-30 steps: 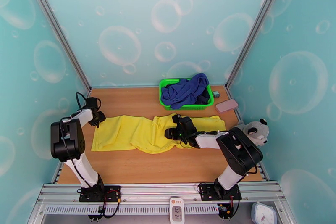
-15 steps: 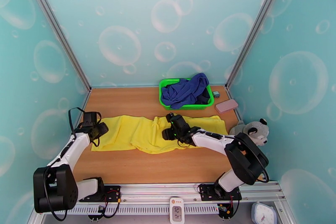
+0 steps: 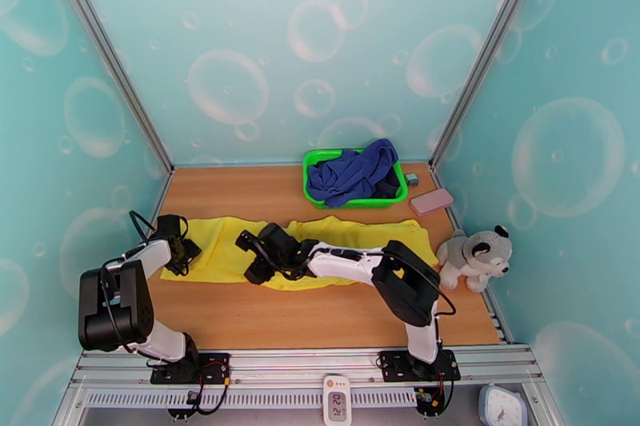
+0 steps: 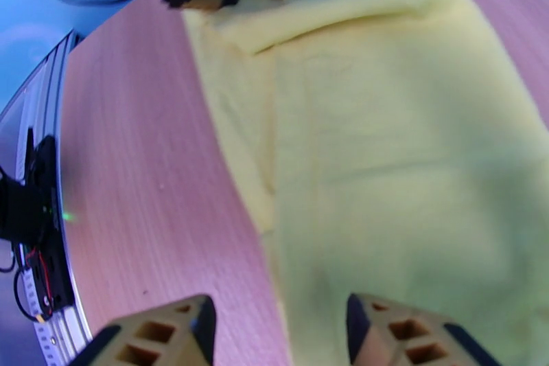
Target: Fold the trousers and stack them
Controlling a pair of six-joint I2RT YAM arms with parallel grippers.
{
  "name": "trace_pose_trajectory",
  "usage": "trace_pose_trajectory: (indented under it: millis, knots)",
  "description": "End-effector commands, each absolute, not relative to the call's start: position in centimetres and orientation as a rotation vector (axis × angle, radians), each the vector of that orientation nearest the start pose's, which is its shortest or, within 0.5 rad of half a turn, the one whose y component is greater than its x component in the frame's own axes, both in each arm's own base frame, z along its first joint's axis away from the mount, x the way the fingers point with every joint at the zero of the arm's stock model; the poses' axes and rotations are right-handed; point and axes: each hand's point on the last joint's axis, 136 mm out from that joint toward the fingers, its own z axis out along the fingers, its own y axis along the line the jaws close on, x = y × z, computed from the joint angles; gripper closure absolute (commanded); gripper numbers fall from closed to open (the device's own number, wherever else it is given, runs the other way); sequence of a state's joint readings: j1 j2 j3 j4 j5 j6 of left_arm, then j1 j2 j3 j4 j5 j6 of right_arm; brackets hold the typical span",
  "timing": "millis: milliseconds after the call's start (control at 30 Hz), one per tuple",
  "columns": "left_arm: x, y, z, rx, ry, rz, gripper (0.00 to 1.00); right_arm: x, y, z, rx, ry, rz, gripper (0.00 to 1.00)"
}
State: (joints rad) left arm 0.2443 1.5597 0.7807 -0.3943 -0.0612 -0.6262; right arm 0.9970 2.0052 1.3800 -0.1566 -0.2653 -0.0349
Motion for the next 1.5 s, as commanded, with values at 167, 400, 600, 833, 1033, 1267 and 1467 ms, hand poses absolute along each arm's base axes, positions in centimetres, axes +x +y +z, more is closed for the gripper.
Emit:
trace_pose_trajectory:
  millis: [167,400,600,833,1033,1267,1467]
  knots:
    - [30.7,7.8,1.8,-1.208,2.5,-0.136,0.42,27.2,50.7,6.3,-1.463,2.018,0.618,0.45]
    - [30.6,8.7,3.4,-1.216,2.457,-0.152,0.42,27.7,52.5,4.8,-1.516,2.002,0.535,0.45]
    - [30.0,10.2,4.3,-1.254,2.411,-0.126,0.4,28.4,52.3,2.4,-1.538,2.031,0.4,0.45]
    - [29.4,10.8,2.9,-1.324,2.416,-0.14,0.37,29.8,51.4,2.1,-1.487,2.064,0.344,0.62]
    - [28.3,11.9,0.7,-1.462,2.37,-0.053,0.37,30.5,51.0,4.1,-1.439,2.057,0.372,0.87]
    - [28.3,14.7,0.7,-1.523,2.318,0.065,0.37,28.6,50.1,7.0,-1.422,1.975,0.435,0.87]
    - [27.6,16.3,0.2,-1.562,2.311,0.126,0.37,27.3,48.9,6.7,-1.442,1.983,0.457,0.7]
